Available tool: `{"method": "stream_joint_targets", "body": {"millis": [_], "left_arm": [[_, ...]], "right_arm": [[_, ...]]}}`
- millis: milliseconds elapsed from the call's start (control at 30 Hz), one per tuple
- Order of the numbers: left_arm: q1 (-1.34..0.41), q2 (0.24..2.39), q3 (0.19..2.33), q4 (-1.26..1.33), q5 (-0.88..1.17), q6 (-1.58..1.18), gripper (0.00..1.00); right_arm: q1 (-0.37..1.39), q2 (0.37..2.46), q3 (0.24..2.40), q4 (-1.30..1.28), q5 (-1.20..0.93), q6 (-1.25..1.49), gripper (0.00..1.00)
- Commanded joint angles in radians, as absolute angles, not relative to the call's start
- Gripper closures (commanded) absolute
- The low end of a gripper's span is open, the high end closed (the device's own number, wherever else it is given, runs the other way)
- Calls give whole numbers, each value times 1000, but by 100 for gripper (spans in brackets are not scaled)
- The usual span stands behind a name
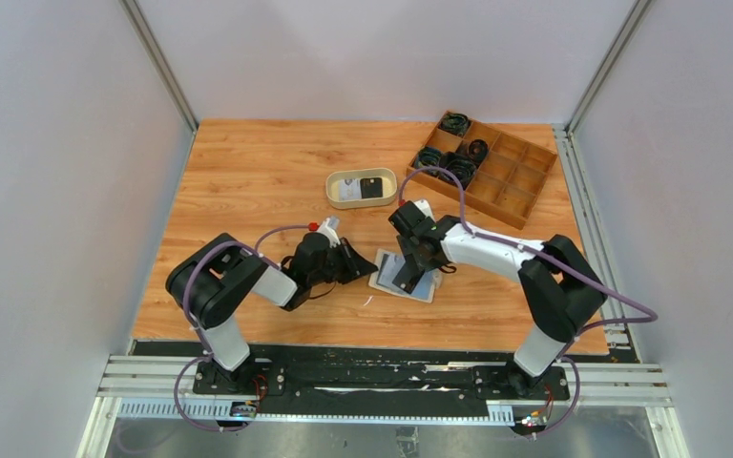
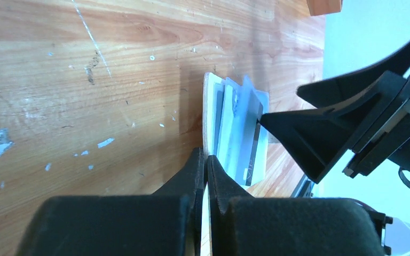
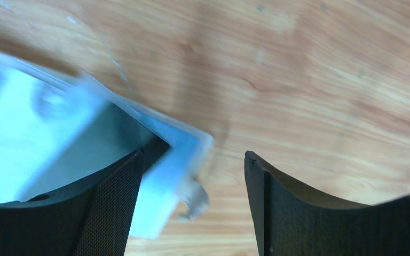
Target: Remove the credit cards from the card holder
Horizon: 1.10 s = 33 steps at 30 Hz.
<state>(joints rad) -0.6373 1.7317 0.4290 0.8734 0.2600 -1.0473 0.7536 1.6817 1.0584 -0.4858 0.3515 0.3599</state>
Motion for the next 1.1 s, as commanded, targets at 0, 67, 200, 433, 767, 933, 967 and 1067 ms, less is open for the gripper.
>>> {"method": "stream_joint_targets", "body": {"millis": [0, 67, 200, 433, 767, 933, 967, 1067], "left_arm": [[-635, 1700, 409, 881, 195, -1031, 100], [-636, 1697, 404, 880, 188, -1032, 100], [-635, 1685, 390, 881, 166, -1044, 100], [-638, 1658, 357, 880, 116, -1062, 100], [-647, 1580, 318, 797, 16, -1042, 100], [-658, 1579, 318, 764, 2, -1029, 100], [-660, 1585, 316, 764, 3, -1032, 100], [-669, 1600, 312, 764, -33, -1038, 100]], "right_arm": [[737, 1606, 1019, -629, 465, 315, 27], [731, 1573, 1020, -636, 468, 311, 27], [731, 1482, 1025, -593, 407, 316, 27], [648, 1291, 805, -99, -165, 471, 25], [550, 1433, 665, 225, -478, 677, 31], [537, 1507, 632, 326, -499, 716, 32], [537, 1531, 632, 343, -504, 721, 33], [537, 1582, 628, 401, -514, 742, 34]]}}
